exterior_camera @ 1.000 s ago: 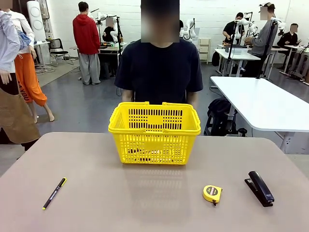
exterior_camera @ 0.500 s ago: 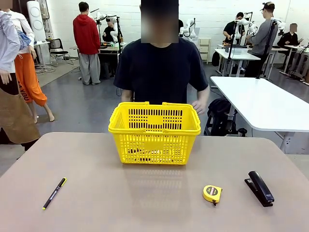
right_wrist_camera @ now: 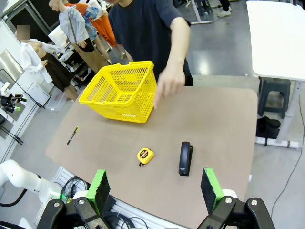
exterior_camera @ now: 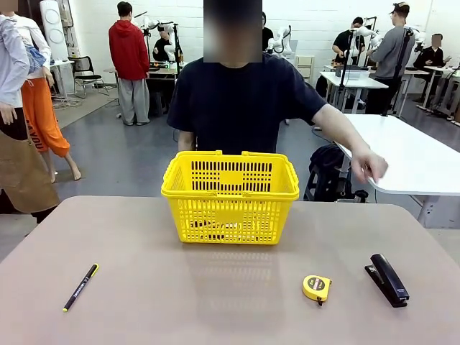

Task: Place the items the person wants into the basket.
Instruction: Pick up the item the person points to and place it in the Market Basket.

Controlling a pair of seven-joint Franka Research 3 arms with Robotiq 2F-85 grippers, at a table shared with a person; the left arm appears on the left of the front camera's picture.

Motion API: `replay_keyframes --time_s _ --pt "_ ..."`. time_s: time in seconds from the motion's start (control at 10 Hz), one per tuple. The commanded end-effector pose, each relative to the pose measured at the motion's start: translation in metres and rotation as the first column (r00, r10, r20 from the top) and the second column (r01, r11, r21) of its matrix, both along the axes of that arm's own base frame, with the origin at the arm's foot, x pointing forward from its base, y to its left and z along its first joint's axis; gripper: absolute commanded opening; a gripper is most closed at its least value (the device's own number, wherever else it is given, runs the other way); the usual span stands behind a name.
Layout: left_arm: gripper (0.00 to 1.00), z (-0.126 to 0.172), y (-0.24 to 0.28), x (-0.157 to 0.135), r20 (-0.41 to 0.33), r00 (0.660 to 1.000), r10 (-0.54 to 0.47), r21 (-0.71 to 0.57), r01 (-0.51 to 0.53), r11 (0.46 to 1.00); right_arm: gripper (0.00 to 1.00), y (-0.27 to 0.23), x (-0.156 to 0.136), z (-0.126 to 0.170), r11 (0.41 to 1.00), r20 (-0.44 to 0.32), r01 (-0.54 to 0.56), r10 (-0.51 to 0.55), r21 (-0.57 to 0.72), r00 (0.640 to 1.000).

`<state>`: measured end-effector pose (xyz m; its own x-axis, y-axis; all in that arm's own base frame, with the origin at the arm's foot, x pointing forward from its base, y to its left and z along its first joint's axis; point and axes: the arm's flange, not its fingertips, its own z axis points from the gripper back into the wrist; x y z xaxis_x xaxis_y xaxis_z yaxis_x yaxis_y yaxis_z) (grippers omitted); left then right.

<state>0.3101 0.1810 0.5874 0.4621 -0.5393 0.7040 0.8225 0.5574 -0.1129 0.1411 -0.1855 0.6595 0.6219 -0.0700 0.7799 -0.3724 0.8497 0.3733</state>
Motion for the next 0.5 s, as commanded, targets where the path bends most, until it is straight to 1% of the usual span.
replay_keyframes --time_s 0.0,0.4 --pt "1.0 -0.0037 0.0007 -0.0009 0.02 1.0 -0.018 -0.015 0.018 1.0 1.0 0.0006 -0.0009 -0.0004 1.0 0.005 -0.004 0.004 0.001 1.0" --pt "1.0 -0.0037 0.0007 -0.0009 0.02 1.0 -0.018 -0.015 0.018 1.0 1.0 0.0006 -0.0009 -0.0004 1.0 0.005 -0.004 0.004 0.001 1.0"
